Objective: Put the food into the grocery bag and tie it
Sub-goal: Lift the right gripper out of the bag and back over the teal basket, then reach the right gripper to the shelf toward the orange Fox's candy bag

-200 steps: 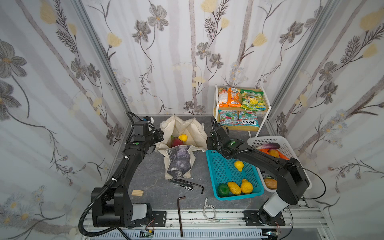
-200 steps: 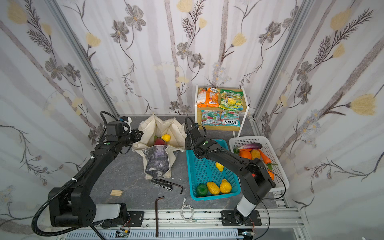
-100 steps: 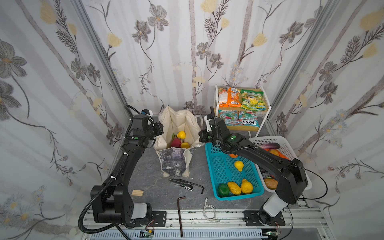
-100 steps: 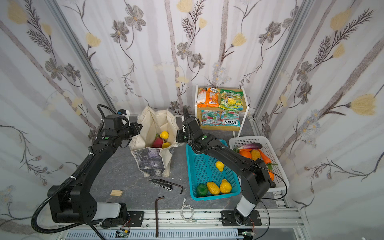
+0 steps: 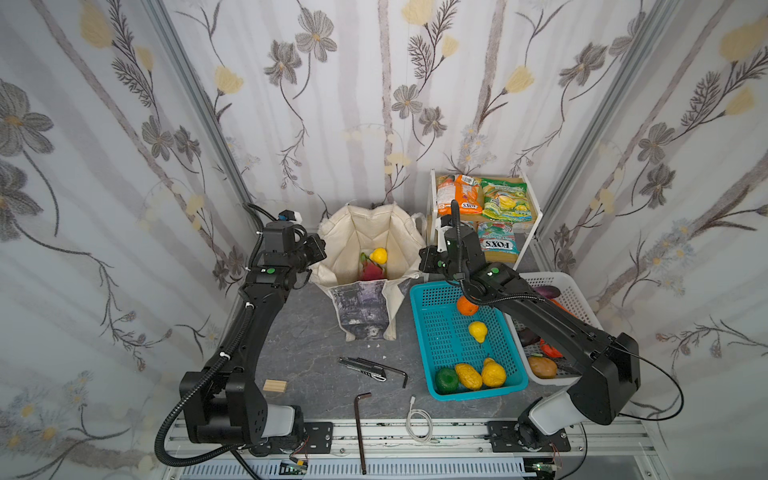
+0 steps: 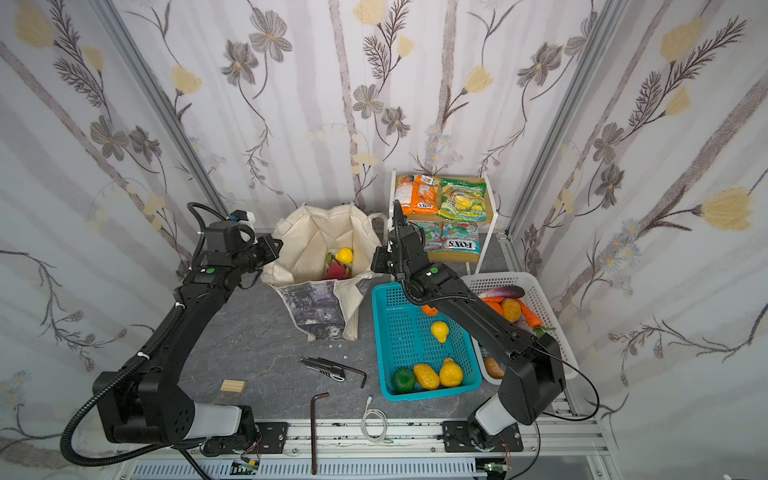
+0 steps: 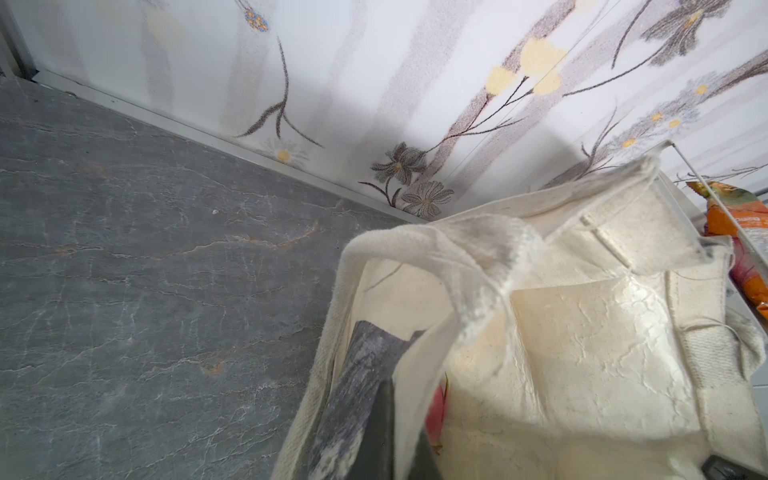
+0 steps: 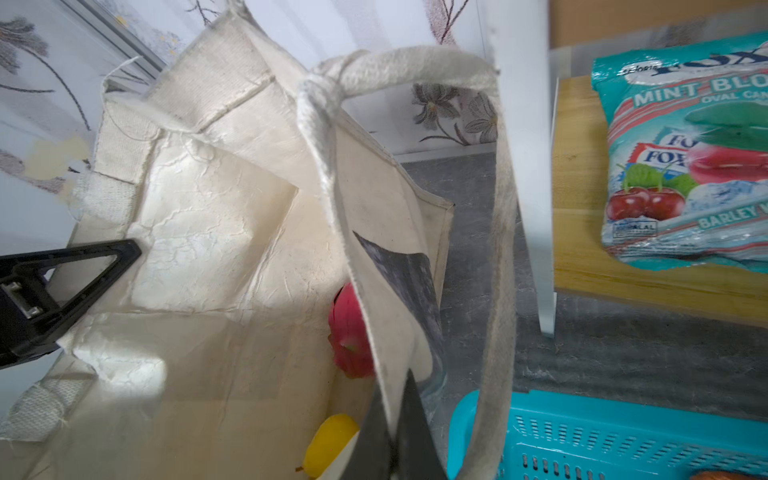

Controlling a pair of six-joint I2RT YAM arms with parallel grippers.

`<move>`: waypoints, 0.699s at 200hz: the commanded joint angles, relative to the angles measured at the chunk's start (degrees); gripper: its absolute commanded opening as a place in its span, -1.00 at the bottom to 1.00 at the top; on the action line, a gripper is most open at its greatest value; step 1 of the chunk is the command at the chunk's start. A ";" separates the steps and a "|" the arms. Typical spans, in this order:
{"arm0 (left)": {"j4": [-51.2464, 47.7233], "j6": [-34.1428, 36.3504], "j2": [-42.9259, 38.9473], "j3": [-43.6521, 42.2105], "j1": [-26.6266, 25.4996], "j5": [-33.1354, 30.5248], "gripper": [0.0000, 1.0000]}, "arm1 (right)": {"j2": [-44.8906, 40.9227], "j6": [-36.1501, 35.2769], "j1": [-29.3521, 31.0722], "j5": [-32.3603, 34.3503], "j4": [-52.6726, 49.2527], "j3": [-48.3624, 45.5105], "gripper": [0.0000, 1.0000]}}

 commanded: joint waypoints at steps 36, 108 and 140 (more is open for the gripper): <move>1.70 0.65 0.85 -4.12 -0.18 4.58 -1.00 | 3.45 -0.49 0.14 2.28 -1.21 0.82 -1.00; 3.06 1.44 0.59 -7.67 -0.19 4.24 -1.00 | -5.10 -4.41 0.67 4.92 1.81 -1.38 0.38; 3.42 1.62 0.05 -8.31 -0.09 3.83 -1.00 | -13.85 -6.63 -0.18 12.35 3.82 -3.16 0.99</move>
